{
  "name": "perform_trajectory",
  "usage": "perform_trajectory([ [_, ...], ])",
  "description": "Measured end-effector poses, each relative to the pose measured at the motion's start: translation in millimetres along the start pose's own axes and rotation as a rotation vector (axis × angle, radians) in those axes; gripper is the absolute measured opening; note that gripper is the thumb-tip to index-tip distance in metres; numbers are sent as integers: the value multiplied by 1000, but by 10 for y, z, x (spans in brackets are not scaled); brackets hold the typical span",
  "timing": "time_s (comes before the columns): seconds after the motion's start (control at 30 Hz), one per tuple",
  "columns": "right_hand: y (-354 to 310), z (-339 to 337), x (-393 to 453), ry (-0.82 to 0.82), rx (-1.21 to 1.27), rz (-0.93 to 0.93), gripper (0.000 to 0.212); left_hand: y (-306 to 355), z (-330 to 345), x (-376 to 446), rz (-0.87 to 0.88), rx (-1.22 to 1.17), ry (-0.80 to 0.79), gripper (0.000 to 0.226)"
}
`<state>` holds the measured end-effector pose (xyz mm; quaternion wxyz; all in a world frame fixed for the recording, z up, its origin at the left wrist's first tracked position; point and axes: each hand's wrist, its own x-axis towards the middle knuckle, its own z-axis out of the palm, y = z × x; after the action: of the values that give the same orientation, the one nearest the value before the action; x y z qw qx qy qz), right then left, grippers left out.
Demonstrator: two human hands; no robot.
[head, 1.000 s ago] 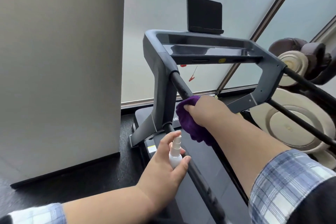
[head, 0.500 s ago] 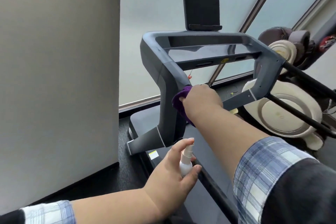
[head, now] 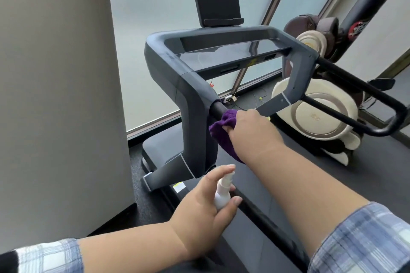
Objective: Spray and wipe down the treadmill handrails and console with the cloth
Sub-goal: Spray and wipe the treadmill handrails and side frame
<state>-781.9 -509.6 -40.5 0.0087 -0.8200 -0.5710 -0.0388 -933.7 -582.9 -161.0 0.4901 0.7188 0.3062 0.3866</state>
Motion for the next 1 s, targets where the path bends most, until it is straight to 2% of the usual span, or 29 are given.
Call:
perform_trajectory([
  [0.1,-178,-43,247,-51,-32,5,48,-54,-99,0,-3,-12,17,55],
  [0.2,-307,-141,469,-194,42,-13,51,-41,-148,-42,21,-10,24,55],
  [0.27,-316,-151,493,-212,85,-25,51,-19,-180,-69,29,6,21,55],
  [0.4,-254,-153,399,-197,141,-18,46,17,-213,-118,18,16,-11,57],
  [0.5,-218,-84,195,-106,-47,-41,34,45,-208,-157,31,13,-44,54],
  [0.53,-206,-29,90,-56,-131,-47,36,43,-218,-160,34,15,-50,53],
  [0.63,-202,157,-162,15,-264,-66,66,11,-271,-129,23,8,-46,54],
  [0.7,-218,231,-177,37,-304,-52,72,-5,-311,-97,13,-15,-37,54],
  [0.77,-271,253,-106,55,-339,-32,68,-10,-352,-63,5,-20,-33,54],
  [0.9,-502,197,192,41,-257,45,40,-43,-398,-20,6,-7,-27,54],
  [1.0,-630,159,412,-12,-213,111,42,-61,-388,-5,15,-5,-18,56],
])
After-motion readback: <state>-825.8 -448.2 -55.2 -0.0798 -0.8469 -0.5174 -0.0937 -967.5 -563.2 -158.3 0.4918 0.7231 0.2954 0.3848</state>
